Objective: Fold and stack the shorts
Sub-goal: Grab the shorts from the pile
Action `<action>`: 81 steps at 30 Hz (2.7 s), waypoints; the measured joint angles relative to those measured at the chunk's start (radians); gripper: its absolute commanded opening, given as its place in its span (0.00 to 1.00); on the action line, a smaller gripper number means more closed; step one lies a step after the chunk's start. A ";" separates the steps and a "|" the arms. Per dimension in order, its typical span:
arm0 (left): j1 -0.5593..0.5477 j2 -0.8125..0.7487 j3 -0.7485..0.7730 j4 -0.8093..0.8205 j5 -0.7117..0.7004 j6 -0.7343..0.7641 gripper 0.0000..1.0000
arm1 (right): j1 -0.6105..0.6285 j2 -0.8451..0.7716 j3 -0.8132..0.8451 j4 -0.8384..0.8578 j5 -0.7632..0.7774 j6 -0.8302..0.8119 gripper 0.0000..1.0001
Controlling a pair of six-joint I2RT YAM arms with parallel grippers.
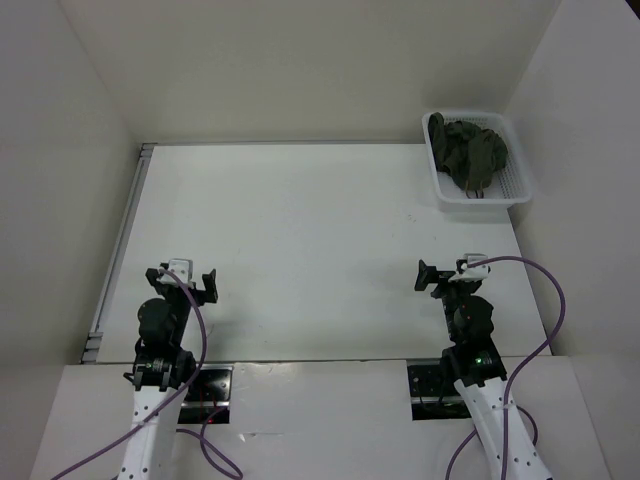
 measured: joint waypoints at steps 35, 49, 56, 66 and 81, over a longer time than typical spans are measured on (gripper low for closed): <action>-0.037 0.906 0.837 0.029 0.332 0.000 1.00 | 0.019 0.886 0.926 0.071 -0.401 -0.768 1.00; -0.131 1.898 1.673 -0.376 0.123 -0.002 1.00 | -0.156 1.873 1.687 -0.208 0.116 0.055 0.79; -0.246 2.003 1.738 -0.438 0.076 -0.001 1.00 | -0.303 2.077 1.774 -0.246 0.338 0.247 0.82; -0.282 2.018 1.759 -0.437 0.034 -0.001 1.00 | -0.326 2.152 1.810 -0.225 0.422 0.257 0.95; -0.290 2.018 1.759 -0.439 0.024 -0.001 1.00 | -0.361 2.208 1.793 -0.214 0.262 0.244 0.16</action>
